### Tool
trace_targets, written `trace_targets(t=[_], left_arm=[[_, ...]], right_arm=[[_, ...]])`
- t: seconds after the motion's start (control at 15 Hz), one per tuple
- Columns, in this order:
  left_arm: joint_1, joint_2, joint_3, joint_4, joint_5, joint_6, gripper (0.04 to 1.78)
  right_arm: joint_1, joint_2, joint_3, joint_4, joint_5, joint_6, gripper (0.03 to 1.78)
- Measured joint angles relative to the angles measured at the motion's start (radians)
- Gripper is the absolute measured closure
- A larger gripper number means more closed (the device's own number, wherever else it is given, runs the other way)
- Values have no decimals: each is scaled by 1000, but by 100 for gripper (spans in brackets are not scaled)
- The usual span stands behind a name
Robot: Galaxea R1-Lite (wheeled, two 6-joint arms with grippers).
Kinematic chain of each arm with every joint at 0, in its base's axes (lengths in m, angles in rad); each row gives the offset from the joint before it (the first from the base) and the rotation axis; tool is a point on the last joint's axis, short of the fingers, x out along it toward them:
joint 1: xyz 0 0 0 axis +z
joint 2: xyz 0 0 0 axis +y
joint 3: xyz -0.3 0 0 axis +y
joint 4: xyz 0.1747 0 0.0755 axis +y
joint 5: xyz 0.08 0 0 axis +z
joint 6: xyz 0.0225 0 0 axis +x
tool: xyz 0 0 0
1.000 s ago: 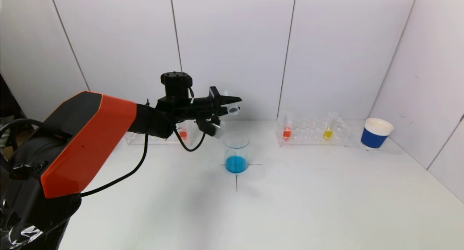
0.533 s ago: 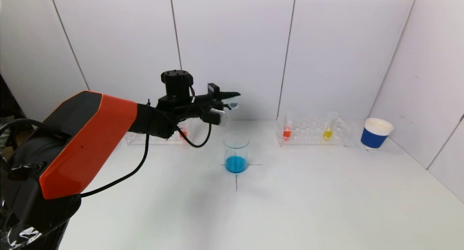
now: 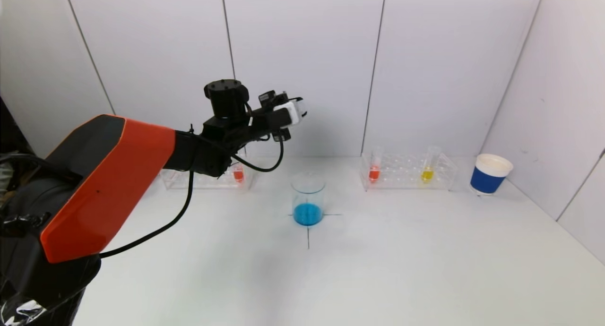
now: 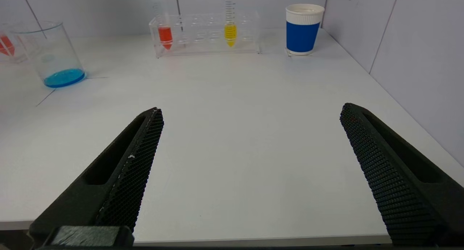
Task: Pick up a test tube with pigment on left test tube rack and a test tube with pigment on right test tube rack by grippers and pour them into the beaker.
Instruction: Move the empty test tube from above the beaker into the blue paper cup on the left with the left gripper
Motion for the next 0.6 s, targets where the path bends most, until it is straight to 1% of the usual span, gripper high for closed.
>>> trace_targets(t=[0.2, 0.33, 0.47, 0.6], left_arm=[[-19, -39, -5, 3, 217, -203, 135], [-30, -65, -39, 34, 367, -340, 135], [-30, -83, -105, 98, 488, -431, 135], [-29, -96, -195, 208, 591, -514, 135]], right_arm=[[0, 0, 0, 1, 0, 0, 4], [0, 0, 0, 0, 0, 0, 4], [0, 0, 0, 1, 0, 0, 4], [0, 0, 0, 1, 0, 0, 4]])
